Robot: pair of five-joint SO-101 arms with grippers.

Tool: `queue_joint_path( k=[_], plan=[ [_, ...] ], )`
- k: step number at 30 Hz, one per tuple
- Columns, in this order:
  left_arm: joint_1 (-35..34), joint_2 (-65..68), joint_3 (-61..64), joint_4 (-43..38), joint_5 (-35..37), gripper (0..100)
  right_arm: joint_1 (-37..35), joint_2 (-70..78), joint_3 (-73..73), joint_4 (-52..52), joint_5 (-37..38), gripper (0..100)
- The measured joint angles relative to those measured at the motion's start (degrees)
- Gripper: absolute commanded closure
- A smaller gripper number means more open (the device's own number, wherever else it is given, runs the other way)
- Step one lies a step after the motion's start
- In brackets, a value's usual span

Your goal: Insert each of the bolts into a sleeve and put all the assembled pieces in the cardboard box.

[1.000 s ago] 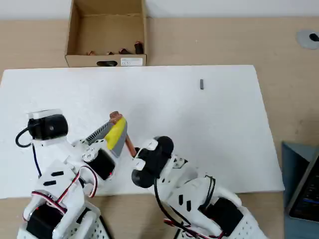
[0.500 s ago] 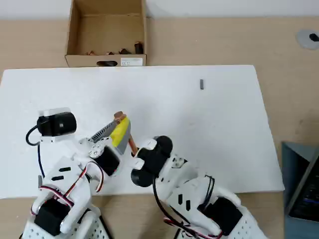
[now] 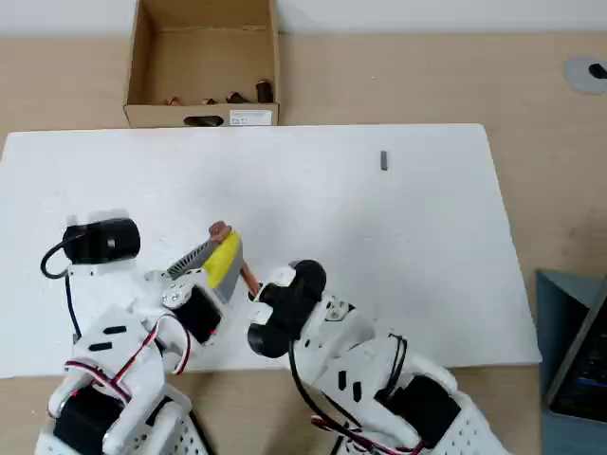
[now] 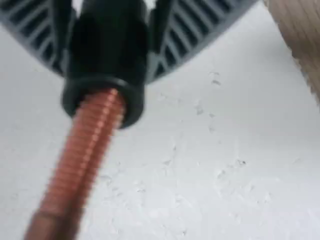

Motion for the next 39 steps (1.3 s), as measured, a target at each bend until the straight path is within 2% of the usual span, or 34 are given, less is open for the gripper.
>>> queue_joint_path(
  k=[5,11,20,35,37,39],
  plan=[
    [0.0,0.0,-2.29,3.78,0.09,100,0.0,0.0,0.09,0.0,0.0,99.0],
    [0.09,0.0,-2.73,4.57,0.09,100,0.0,0.0,0.09,0.0,0.0,99.0],
    [10.02,-0.09,-2.37,5.1,-6.59,100,0.44,0.09,0.09,0.09,2.11,99.0],
    [13.1,0.0,2.2,5.71,-8.88,100,0.62,0.09,0.0,0.0,2.2,99.0],
    [13.1,0.0,2.2,5.71,-8.88,97,0.62,0.09,0.0,0.0,2.2,99.0],
    [13.1,0.0,2.2,5.71,-8.88,91,0.62,0.09,0.0,0.0,2.2,99.0]
  ],
)
